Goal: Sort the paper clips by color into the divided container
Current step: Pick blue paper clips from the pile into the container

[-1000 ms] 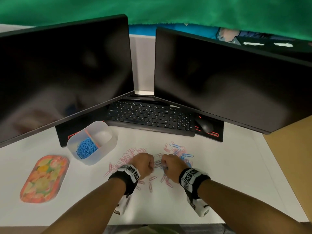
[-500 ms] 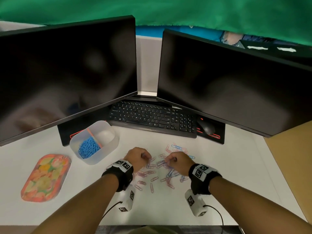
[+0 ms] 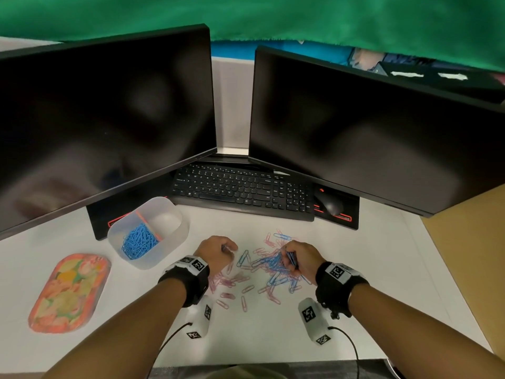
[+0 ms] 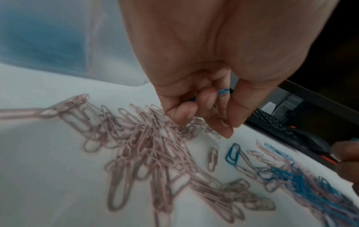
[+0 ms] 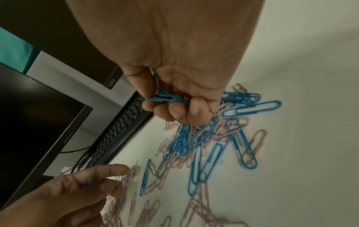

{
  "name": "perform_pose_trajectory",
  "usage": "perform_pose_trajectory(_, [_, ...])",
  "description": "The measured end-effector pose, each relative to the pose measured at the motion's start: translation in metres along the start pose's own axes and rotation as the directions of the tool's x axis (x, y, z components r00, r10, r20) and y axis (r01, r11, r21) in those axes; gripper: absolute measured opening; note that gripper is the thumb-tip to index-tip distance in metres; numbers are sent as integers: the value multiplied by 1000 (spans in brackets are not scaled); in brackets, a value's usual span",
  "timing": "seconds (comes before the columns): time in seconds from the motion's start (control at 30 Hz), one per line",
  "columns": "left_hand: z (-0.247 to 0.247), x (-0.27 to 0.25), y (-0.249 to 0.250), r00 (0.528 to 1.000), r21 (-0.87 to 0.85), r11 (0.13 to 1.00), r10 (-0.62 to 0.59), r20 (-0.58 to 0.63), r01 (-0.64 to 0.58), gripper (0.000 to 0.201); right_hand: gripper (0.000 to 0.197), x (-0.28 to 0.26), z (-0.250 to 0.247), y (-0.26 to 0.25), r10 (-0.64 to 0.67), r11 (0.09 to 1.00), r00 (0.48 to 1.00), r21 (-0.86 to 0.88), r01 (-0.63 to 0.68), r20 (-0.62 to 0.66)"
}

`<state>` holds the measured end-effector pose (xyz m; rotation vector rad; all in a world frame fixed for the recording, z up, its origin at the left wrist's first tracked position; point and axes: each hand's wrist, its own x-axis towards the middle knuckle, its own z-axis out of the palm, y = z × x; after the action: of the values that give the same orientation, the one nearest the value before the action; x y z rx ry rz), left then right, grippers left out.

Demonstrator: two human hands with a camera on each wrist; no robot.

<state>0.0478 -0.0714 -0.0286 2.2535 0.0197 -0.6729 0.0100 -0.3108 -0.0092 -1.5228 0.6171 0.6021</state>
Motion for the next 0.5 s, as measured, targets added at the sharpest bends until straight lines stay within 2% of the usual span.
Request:
perform_pose_trajectory(0.17, [-3,-1,3,994,330,944,47,-96,-13,28,22,-1,-1,-2,27,998,1000,52,-28,15])
perform_pose_trajectory(0.33, [15,-1,16,990,450,884,140,6,-127,28,25,-6,-4,-5,25,999,999,34,-26,26])
perform_pose_trajectory(0.5, [28,2,27,994,579,807,94,64,-114,28,17,-12,-11,-4,47,997,999,57,-48,13])
